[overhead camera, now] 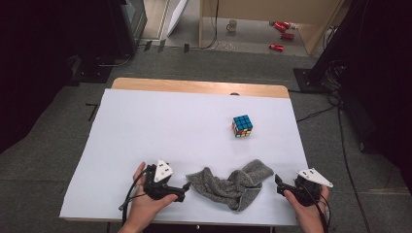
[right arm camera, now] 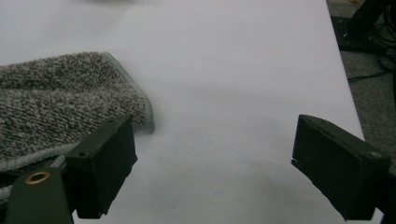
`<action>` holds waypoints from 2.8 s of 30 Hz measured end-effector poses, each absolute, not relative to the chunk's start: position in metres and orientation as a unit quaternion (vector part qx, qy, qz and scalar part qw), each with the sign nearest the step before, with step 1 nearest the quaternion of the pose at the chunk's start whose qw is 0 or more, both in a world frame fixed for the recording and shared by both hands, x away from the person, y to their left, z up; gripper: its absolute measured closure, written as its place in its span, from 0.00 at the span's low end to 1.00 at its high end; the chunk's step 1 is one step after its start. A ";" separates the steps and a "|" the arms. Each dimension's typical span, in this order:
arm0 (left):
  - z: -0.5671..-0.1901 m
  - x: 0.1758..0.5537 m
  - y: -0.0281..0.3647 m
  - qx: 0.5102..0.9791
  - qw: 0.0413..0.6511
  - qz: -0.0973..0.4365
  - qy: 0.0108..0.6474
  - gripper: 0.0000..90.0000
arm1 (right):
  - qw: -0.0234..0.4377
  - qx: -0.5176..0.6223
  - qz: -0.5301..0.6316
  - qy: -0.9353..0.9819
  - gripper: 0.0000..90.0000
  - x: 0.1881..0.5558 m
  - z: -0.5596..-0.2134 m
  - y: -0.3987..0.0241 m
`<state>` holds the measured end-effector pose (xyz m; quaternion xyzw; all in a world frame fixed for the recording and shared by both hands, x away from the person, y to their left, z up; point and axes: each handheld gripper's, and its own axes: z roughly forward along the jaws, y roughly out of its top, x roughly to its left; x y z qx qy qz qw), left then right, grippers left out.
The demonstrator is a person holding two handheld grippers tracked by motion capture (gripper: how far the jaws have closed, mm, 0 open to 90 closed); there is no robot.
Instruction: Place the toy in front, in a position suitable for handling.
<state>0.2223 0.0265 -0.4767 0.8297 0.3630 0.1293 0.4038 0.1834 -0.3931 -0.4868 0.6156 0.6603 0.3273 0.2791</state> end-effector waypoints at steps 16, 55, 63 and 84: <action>-0.494 0.216 -0.045 0.878 0.380 0.088 0.276 0.41 | 0.265 0.601 0.351 0.667 0.15 0.188 -0.477 -0.381; -0.472 0.253 0.098 0.796 0.425 0.119 0.414 0.94 | 0.254 0.572 0.382 0.680 0.15 0.271 -0.461 -0.311; -0.475 0.262 0.129 0.775 0.424 0.130 0.450 0.94 | 0.256 0.580 0.379 0.674 0.14 0.290 -0.466 -0.302; -0.492 0.269 0.138 0.767 0.432 0.097 0.464 0.35 | 0.247 0.609 0.375 0.654 0.07 0.337 -0.486 -0.286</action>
